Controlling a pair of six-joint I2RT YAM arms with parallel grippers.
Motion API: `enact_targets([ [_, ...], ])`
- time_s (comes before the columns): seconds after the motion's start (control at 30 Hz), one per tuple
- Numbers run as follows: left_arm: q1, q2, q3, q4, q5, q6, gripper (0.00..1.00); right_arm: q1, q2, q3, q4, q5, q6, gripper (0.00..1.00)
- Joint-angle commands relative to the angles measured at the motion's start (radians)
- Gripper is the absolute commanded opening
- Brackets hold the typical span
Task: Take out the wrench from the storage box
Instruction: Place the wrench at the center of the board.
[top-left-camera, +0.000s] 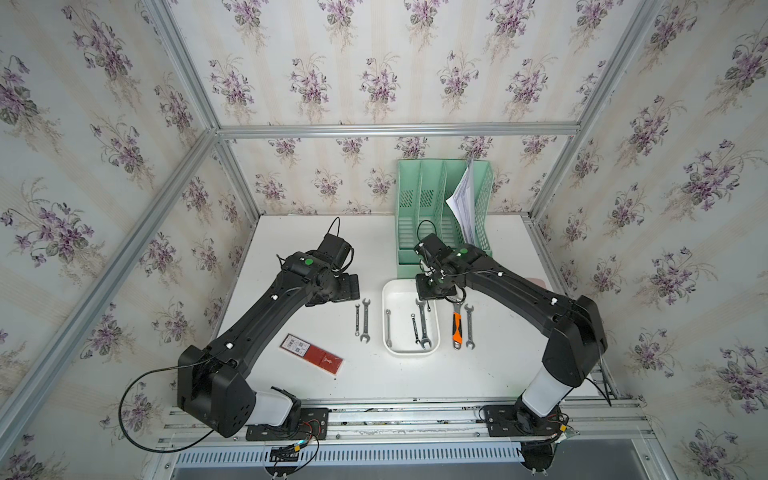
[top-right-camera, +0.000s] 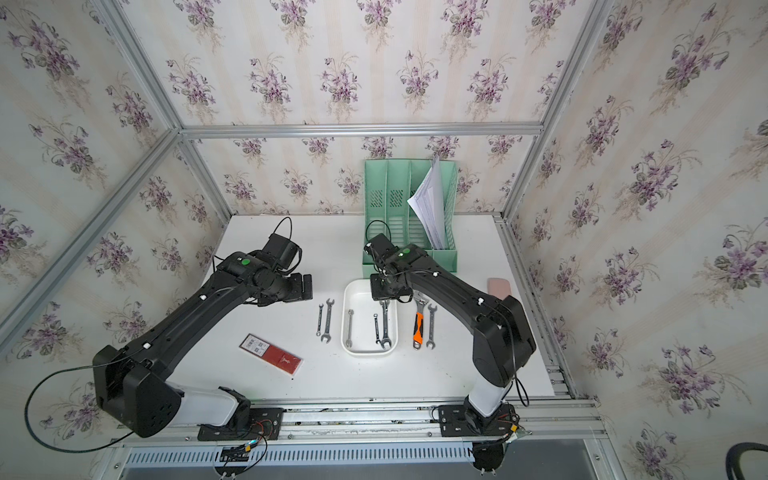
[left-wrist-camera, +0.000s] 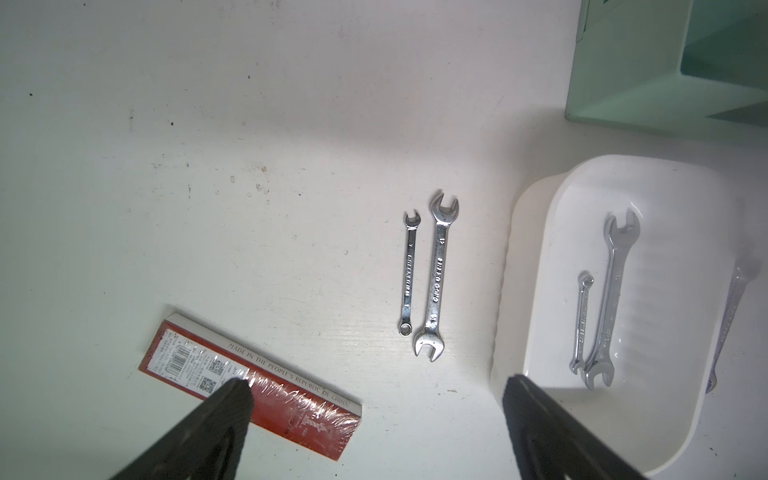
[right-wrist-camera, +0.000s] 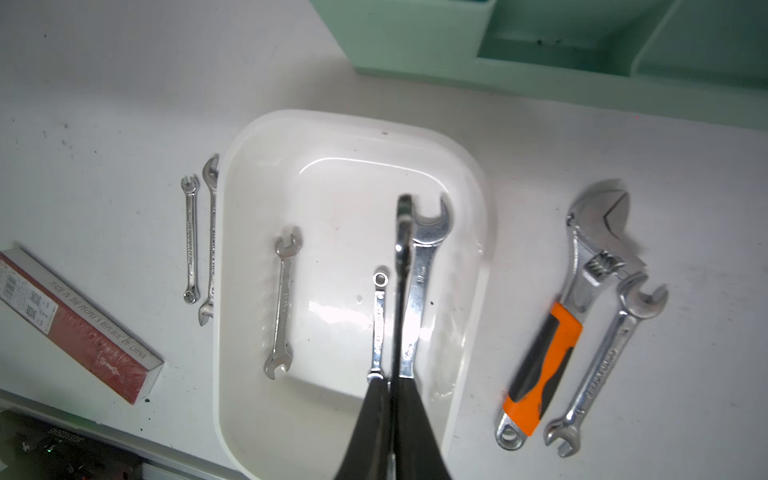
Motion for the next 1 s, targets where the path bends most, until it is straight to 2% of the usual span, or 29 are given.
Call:
enact_targets([
  [0.0,0.001,-0.002,0.008,-0.007,0.001,0.009,0.99,-0.046,-0.058,-0.039,-0.052,0.044,-0.022,0.01],
  [0.13,0.001,-0.002,0.013,-0.009,0.003,0.011,0.99,-0.139,-0.143,-0.169,-0.019,0.053,-0.055,0.01],
  [0.17,0.001,-0.001,0.013,-0.008,0.004,0.01,0.99,-0.192,-0.158,-0.209,-0.006,0.059,-0.063,0.01],
  [0.37,0.001,0.004,0.019,0.002,0.022,0.008,0.99,-0.287,-0.181,-0.389,0.044,0.109,-0.076,0.0],
  [0.53,0.001,0.044,0.024,0.004,0.03,0.005,0.98,-0.304,-0.148,-0.437,0.078,0.174,-0.054,0.0],
  [0.7,0.002,0.037,0.021,0.005,0.039,0.003,0.98,-0.305,-0.071,-0.46,0.089,0.297,-0.013,0.0],
  [0.97,0.001,0.033,0.023,0.0,0.035,0.007,0.99,-0.305,-0.001,-0.496,0.15,0.289,-0.007,0.0],
])
